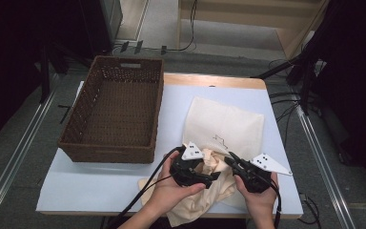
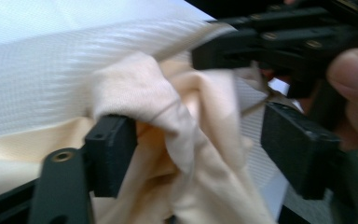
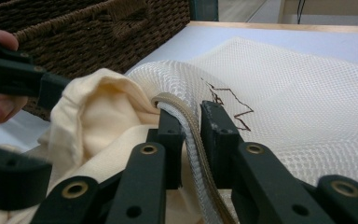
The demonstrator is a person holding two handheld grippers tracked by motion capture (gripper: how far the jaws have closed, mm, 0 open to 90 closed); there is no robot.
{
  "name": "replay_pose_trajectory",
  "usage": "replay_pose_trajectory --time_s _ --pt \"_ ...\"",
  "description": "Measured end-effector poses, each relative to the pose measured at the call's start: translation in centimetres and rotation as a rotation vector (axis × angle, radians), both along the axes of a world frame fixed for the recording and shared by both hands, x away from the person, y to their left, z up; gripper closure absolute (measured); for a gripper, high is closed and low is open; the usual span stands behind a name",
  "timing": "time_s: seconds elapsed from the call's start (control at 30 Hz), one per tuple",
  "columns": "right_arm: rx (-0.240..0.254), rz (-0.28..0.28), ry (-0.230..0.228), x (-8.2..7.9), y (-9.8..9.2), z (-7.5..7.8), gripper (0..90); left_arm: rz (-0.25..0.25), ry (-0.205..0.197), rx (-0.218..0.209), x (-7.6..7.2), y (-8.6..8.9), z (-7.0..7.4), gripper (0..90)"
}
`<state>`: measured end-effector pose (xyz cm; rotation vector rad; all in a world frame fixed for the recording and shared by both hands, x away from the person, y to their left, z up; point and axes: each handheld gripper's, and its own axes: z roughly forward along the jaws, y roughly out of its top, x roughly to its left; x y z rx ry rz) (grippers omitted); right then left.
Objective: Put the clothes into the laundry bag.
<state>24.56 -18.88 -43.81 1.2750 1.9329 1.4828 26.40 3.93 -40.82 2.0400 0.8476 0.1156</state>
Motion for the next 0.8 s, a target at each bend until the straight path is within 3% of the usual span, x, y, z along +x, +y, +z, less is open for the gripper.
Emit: replay_pose_trajectory --time_s 0.07,0.1,0.2,0.23,0.3,0.43,0.53,0.7,0.77,0.8 --pt "-0.006 -0.001 0.001 0.0 0.2 0.0 78.4 0.005 0.011 0.021 0.2 -0.4 -0.6 23.8" --pt "-0.009 0.003 -0.002 0.0 0.2 0.0 79.0 -0.021 0.024 0.036 0.3 -0.8 -1.0 26.5" --pt "-0.015 0.006 0.002 0.0 0.4 0.1 82.4 -0.102 0.100 0.135 0.8 -2.8 -2.8 43.7" --pt "-0.019 0.009 0.001 0.0 0.5 0.1 83.4 -0.112 0.108 0.158 0.8 -3.4 -3.3 49.4" --pt "-0.019 0.012 0.001 -0.1 0.7 0.1 85.3 -0.128 0.083 0.185 0.8 -4.4 -3.6 62.1" --pt "-0.015 0.037 -0.031 -0.5 0.9 0.4 86.5 -0.166 0.031 0.176 0.7 -5.2 -2.7 80.7" --pt "-0.017 0.041 -0.053 -0.7 0.9 0.7 86.8 -0.099 0.017 0.143 1.3 -4.9 -2.2 82.9" --pt "-0.021 0.035 -0.056 -0.8 0.8 0.9 87.4 0.130 0.005 0.064 3.1 -3.7 -2.1 83.7" --pt "-0.033 0.031 -0.057 -0.8 0.9 0.8 87.4 0.135 0.015 0.073 3.6 -4.0 -2.7 83.4" --pt "-0.037 0.027 -0.057 -0.8 0.9 0.8 87.4 0.088 0.059 0.080 3.8 -4.3 -3.2 82.3"
